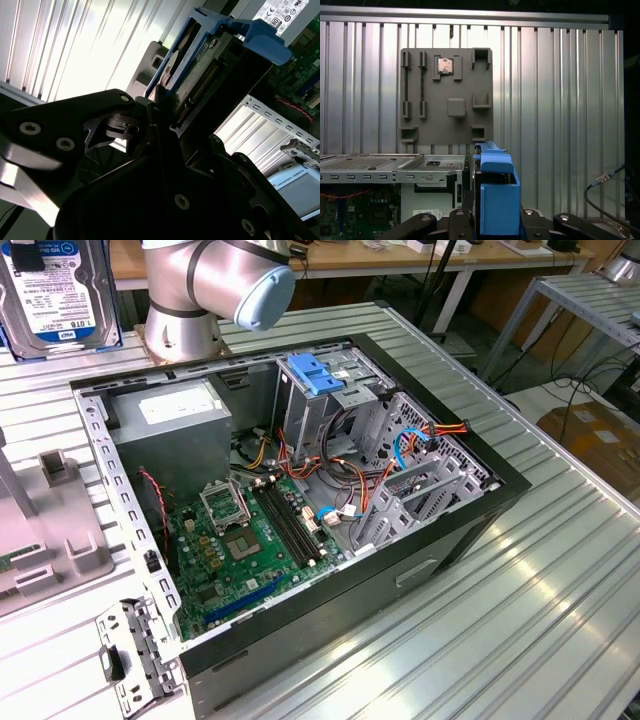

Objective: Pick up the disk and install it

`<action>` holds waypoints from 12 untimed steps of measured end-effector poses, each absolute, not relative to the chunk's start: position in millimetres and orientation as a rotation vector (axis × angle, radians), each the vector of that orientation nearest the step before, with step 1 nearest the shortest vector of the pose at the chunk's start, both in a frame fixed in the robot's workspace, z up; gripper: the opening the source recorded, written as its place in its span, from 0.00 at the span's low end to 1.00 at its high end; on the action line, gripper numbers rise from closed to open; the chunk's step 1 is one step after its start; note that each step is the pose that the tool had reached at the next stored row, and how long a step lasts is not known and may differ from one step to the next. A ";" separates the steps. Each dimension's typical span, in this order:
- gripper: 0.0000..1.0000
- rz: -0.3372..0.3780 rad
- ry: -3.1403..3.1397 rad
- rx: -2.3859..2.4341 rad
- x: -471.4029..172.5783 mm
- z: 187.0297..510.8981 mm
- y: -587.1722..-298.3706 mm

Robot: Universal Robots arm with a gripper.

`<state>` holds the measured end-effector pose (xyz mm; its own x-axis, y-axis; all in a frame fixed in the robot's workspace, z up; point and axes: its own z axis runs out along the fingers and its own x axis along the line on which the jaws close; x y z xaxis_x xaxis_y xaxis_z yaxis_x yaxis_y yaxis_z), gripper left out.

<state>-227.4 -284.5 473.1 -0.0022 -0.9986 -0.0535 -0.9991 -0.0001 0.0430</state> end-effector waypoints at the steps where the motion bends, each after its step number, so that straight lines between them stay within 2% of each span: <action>1: 0.36 0.107 2.216 -2.214 -226.3 473.2 -284.5; 12: 0.36 0.107 2.216 -2.214 -212.3 473.1 -284.5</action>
